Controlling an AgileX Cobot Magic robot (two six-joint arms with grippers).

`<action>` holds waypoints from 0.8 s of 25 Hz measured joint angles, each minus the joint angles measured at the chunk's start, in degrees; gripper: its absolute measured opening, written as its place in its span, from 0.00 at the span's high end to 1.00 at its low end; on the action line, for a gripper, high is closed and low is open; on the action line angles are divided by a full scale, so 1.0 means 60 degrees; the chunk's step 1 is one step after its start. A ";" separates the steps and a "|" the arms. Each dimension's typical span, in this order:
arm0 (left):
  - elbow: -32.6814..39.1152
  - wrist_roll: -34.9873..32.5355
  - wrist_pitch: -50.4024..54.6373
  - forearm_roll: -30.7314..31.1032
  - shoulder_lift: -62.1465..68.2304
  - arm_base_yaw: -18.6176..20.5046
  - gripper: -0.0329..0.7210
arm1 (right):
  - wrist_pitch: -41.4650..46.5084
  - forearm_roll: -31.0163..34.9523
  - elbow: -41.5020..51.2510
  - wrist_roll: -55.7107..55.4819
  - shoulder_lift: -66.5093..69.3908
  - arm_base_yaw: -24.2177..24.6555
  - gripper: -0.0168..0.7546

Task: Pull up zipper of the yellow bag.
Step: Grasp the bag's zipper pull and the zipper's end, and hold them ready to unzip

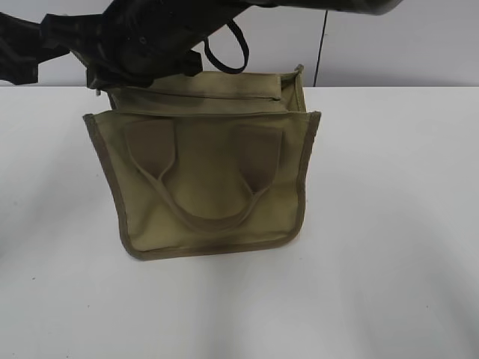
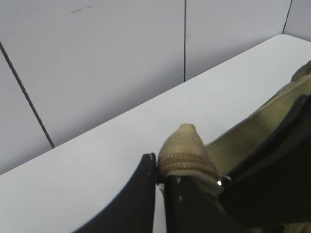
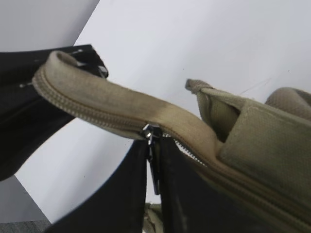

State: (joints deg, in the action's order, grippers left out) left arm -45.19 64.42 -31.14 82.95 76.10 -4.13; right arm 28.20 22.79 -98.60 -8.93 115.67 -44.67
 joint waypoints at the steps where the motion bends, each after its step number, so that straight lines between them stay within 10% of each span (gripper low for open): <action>1: 0.0000 0.0000 0.0000 0.0000 0.0009 0.0000 0.95 | 0.0030 0.0009 0.0000 0.0000 0.0000 0.0000 0.95; 20: 0.0000 0.0061 0.0331 0.0050 0.0027 -0.0044 0.95 | 0.1451 0.0820 -0.0047 0.1398 -0.0350 0.0395 0.99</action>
State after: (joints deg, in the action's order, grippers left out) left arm -45.19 64.78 -29.16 83.25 76.26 -4.40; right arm 36.91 27.70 -98.89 -0.55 113.57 -42.30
